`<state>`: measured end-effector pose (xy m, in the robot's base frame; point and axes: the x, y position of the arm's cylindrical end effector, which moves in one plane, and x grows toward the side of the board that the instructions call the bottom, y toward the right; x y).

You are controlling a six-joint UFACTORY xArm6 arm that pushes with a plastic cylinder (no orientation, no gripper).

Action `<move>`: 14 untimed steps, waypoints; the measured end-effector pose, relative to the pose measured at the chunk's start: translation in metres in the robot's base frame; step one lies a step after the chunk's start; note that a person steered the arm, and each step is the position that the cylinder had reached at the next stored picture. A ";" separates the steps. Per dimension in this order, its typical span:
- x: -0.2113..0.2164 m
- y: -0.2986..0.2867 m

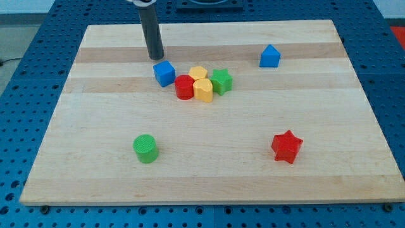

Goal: Move the blue cube to the bottom of the red circle

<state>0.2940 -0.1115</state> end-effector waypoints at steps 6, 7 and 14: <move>0.112 -0.067; 0.113 -0.077; 0.178 0.017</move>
<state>0.4724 -0.0943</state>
